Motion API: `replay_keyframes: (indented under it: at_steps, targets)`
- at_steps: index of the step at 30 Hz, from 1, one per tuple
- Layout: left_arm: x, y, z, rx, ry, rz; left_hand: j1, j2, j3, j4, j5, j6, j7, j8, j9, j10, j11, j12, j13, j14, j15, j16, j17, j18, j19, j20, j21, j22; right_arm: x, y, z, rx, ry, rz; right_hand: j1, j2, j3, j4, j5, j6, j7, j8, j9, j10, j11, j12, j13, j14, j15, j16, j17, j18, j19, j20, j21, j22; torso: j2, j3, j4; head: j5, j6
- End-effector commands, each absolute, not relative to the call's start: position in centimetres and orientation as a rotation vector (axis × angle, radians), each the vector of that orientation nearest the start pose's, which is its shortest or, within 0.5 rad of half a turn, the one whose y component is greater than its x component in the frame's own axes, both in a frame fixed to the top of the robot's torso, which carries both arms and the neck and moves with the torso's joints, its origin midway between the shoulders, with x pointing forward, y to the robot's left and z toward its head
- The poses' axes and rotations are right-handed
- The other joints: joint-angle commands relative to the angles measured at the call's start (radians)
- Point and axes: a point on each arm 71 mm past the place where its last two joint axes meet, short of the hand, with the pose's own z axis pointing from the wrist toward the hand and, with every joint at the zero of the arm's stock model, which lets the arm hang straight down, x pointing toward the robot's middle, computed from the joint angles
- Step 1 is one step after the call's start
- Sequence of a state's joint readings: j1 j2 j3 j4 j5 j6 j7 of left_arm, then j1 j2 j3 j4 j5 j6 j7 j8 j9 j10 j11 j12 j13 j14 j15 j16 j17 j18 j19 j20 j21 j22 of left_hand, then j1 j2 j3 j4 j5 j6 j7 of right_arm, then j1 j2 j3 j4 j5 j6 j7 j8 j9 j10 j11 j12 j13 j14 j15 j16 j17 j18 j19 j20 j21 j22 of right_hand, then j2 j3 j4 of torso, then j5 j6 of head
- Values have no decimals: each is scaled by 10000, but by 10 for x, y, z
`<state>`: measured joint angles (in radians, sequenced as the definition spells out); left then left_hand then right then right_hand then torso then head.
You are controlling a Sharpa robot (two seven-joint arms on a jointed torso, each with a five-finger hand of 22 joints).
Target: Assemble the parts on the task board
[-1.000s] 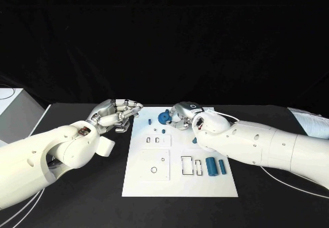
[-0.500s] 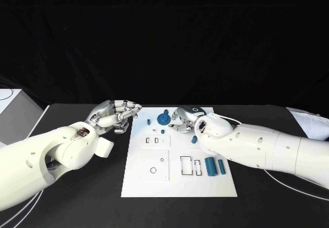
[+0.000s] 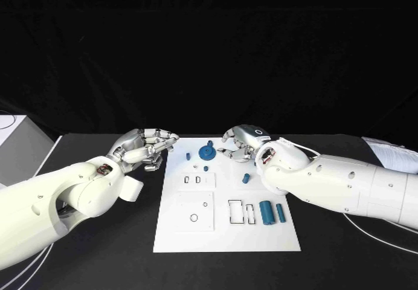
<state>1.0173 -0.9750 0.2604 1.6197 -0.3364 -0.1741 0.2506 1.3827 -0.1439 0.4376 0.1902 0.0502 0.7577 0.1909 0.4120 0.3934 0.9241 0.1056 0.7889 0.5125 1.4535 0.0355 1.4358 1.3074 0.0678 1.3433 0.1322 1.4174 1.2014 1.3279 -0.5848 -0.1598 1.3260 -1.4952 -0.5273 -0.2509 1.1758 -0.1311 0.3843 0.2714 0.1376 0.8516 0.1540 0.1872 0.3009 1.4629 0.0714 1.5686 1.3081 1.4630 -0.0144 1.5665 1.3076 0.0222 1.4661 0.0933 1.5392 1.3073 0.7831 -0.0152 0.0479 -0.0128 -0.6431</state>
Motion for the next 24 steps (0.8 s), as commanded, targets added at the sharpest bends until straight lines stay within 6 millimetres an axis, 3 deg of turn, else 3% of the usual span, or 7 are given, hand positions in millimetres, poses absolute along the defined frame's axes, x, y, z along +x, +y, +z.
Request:
replay_keyframes:
  at_steps: [1, 4, 5, 11, 14, 17, 24]
  targets:
    - [473, 242, -147, -8574, 14883, -15592, -57, 8, 69, 11, -10, -93, 7, 43, 12, -57, 16, -58, -15, -86, 13, -78, 213, 110, -104, 8, -77, -50, 527, -142, -148, -456, 14272, 6466, 22, -155, 81, -66, 67, 60, 14, -39, 5, 1079, 50, 22, 2627, 1070, 28, 30, 2600, -128, 810, 38, 1, 2374, -38, 22, -34, -27, 29]
    - [473, 242, -149, -8610, 14871, -15600, -68, 3, 92, 13, -10, -104, 16, 55, 16, -113, 29, -141, -89, -281, 21, -309, -118, 181, -339, 17, -252, -404, 527, -154, -144, -19, 14519, 7032, 386, -351, 217, -343, 58, 139, 10, -50, 23, 1079, 51, 22, 2627, 1056, 18, 6, 2539, -96, 728, 33, -112, 2288, -84, 39, -74, -31, 24]
    - [473, 243, -150, -8634, 14865, -15621, -84, -5, 122, 17, -10, -115, 25, 72, 22, -159, 40, -269, -212, -529, 31, -614, -527, 259, -601, 29, -465, -800, 528, -163, -142, 209, 14720, 7378, 607, -418, 297, -529, 112, 135, 22, -78, 25, 1079, 59, 22, 2627, 1050, 17, -3, 2516, -86, 702, 32, -147, 2264, -107, 46, -95, -14, 28]
    - [472, 244, -156, -8729, 14871, -15766, -121, -67, 129, 13, -12, -140, 24, 97, 30, -158, 49, -424, -390, -769, 39, -934, -911, 358, -936, 42, -770, -1327, 531, -205, -143, 796, 15299, 8017, 1386, -740, 519, -1266, 206, 109, 28, -176, 27, 1079, 65, 22, 2627, 1028, 22, -40, 2427, -38, 573, 36, -330, 2139, -201, 95, -199, 37, 19]
    - [470, 244, -160, -8808, 14924, -15833, -140, -114, 110, 9, -12, -153, 20, 100, 30, -155, 50, -463, -435, -790, 40, -968, -939, 362, -953, 44, -803, -1361, 535, -229, -145, 948, 15462, 7968, 1575, -846, 547, -1462, 253, 121, 15, -192, 32, 1079, 54, 22, 2627, 1021, 14, -52, 2400, -22, 531, 32, -389, 2101, -239, 124, -247, 16, 35]
    - [469, 244, -163, -8881, 14994, -15852, -146, -150, 97, 0, -12, -168, 15, 99, 29, -151, 48, -485, -463, -774, 40, -957, -909, 352, -922, 44, -793, -1318, 539, -248, -149, 1033, 15565, 7720, 1717, -944, 583, -1649, 624, 145, 7, -213, 38, 1079, 43, 22, 2627, 1024, 2, -48, 2413, -22, 529, 20, -397, 2105, -278, 152, -307, 15, 26]
    - [467, 243, -169, -9000, 15128, -15860, -112, -162, 110, -31, -10, -188, 10, 95, 26, -139, 40, -504, -491, -665, 34, -840, -732, 296, -736, 40, -667, -1043, 542, -282, -161, 949, 15828, 6943, 1752, -1026, 572, -1741, 822, 134, -3, -242, 37, 1079, 37, 22, 2627, 1025, -3, -47, 2417, -20, 526, 15, -406, 2104, -336, 206, -333, -61, -54]
